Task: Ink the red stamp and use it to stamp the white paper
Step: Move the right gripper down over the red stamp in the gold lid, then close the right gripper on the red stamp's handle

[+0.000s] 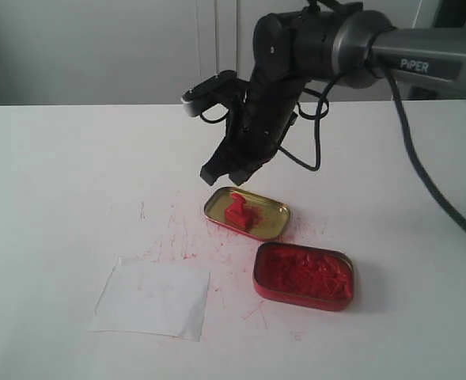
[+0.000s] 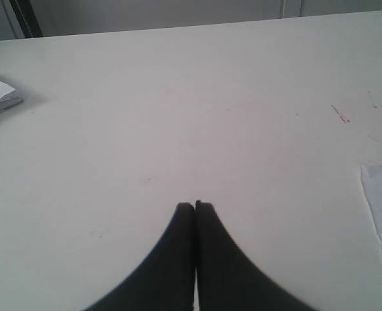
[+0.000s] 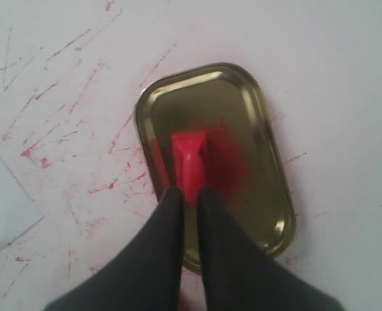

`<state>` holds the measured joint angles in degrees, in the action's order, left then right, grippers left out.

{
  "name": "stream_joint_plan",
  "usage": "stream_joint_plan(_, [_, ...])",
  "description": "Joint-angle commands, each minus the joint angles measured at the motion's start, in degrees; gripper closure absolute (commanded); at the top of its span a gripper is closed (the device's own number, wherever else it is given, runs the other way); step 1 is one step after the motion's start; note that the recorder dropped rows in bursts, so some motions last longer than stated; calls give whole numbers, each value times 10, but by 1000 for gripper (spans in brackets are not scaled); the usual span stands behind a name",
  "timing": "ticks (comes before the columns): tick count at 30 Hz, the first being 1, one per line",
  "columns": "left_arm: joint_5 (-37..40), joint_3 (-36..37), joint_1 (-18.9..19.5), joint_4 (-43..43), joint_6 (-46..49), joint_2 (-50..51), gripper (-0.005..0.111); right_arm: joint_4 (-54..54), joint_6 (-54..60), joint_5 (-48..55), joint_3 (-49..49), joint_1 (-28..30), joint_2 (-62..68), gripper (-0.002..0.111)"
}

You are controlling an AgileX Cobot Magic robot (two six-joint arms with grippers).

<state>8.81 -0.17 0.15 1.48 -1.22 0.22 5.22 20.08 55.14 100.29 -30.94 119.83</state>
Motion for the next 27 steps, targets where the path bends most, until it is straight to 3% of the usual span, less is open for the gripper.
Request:
stream_joint_plan(1, [-2, 2, -2, -1, -1, -2, 107, -1, 11, 1, 15, -5, 14, 81])
stream_joint_plan(7, [-2, 2, -2, -1, -1, -2, 107, -3, 2, 12, 48, -5, 36, 70])
stream_joint_plan(27, [-2, 2, -2, -1, -1, -2, 107, -27, 2, 60, 90, -5, 106, 70])
